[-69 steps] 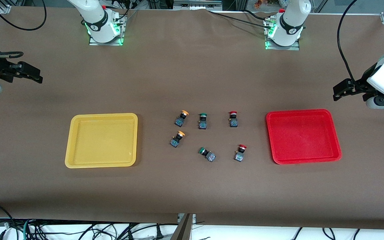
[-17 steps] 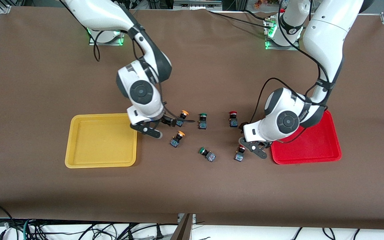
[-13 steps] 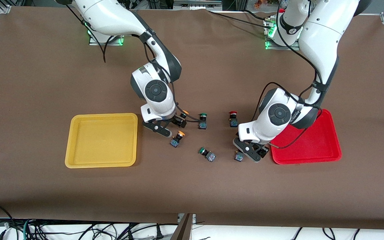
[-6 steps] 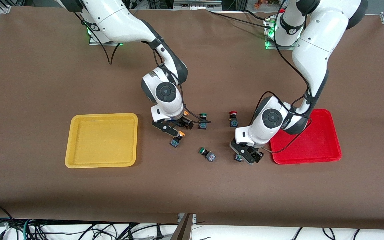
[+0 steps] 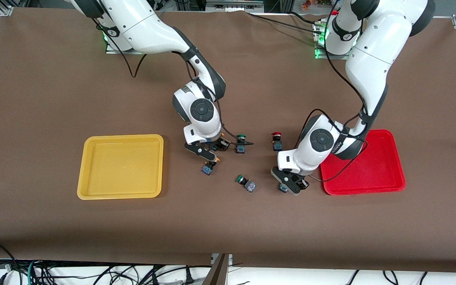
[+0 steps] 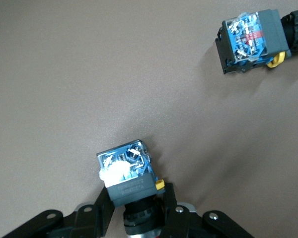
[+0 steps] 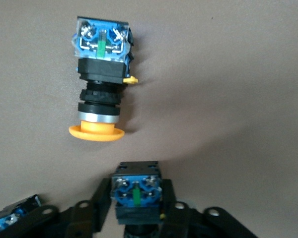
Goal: Place red and yellow buttons in trays
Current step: 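Grasp the yellow button with the right gripper while the left gripper grasps red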
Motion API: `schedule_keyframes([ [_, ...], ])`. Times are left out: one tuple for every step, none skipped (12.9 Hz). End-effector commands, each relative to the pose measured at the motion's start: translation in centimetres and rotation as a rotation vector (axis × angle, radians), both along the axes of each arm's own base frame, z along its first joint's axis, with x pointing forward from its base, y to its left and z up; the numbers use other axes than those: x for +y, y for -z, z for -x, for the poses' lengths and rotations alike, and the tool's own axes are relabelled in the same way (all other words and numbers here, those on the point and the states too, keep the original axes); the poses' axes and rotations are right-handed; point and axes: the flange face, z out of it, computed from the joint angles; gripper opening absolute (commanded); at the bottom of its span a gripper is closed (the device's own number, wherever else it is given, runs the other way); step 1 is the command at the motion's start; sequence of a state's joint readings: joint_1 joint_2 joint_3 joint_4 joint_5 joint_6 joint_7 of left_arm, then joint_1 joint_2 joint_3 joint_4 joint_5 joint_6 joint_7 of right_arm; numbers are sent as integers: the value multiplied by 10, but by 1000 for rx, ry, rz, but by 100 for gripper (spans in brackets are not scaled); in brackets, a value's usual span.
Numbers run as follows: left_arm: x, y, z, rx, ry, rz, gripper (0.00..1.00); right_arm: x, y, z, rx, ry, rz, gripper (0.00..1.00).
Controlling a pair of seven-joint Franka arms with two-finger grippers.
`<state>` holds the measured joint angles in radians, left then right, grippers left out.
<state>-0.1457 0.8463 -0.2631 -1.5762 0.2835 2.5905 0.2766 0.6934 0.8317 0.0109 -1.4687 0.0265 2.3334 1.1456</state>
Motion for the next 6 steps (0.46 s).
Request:
schedule_keyframes([
  [1,-7,-6,-30,27,-14,1,1,-8,-3,-13,-10,-7,0],
  [2,-16,-7,-36,25,-15,1,-1,-20,-7,-18,-19,-9,0],
  [5,-30,-10,-50,21,-16,1,-12,-38,-14,-1,-36,9,0],
  [4,-46,-8,-55,22,-25,1,-36,-54,-28,34,-69,31,0],
  [5,-61,-5,-24,18,-55,1,-60,-76,-40,57,-116,42,0],
  [4,-74,0,26,20,-93,0,-90,-88,-52,100,-170,60,0],
])
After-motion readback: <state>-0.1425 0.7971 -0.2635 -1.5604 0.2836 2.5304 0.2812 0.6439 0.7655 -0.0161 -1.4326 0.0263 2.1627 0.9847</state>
